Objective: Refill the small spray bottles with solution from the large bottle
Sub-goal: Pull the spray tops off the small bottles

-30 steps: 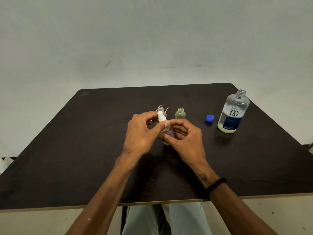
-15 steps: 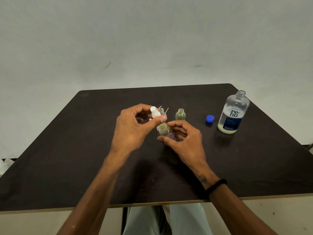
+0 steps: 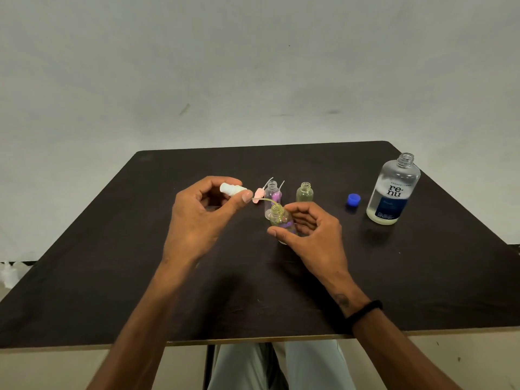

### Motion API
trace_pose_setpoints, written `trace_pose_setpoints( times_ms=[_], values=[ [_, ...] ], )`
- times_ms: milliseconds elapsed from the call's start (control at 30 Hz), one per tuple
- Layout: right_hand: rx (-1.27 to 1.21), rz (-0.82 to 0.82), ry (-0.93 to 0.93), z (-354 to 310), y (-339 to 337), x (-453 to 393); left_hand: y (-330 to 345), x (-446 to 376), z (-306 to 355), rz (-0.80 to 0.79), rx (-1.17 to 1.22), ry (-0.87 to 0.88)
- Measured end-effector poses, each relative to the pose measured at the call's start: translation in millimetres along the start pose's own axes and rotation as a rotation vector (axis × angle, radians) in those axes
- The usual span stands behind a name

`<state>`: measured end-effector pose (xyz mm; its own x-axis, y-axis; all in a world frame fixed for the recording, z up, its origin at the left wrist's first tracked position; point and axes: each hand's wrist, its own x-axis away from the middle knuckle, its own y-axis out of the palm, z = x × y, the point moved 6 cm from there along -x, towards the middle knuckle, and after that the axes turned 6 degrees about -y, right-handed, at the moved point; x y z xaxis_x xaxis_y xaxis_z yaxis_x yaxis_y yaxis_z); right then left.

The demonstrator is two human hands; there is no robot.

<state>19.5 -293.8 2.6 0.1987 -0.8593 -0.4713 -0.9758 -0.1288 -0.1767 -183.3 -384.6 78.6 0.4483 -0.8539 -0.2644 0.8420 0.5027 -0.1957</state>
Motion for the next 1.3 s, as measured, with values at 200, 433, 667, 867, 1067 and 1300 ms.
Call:
trace_pose_setpoints(
  times_ms=[200, 433, 667, 867, 1067, 1300],
  values=[
    [-0.004, -0.001, 0.019, 3, 2, 1, -27, 5, -19, 0.030, 0.018, -0.101],
    [-0.077, -0.009, 0.072, 7, 3, 3, -39, 0, -69, 0.217, 0.203, -0.272],
    [-0.114, -0.005, 0.068, 6, 4, 3, -1, -61, -102, 0.384, -0.082, -0.279],
    [0.061, 0.009, -0.008, 1, 3, 1, 30, -95, -113, 0.453, -0.416, -0.288],
    [0.068, -0.023, 0.011, 1, 12, -1, 41, -116, -116, 0.417, -0.525, -0.300],
    [0.071, -0.052, 0.046, 2, 20, -1, 42, -122, -115, 0.398, -0.629, -0.302]
  ],
)
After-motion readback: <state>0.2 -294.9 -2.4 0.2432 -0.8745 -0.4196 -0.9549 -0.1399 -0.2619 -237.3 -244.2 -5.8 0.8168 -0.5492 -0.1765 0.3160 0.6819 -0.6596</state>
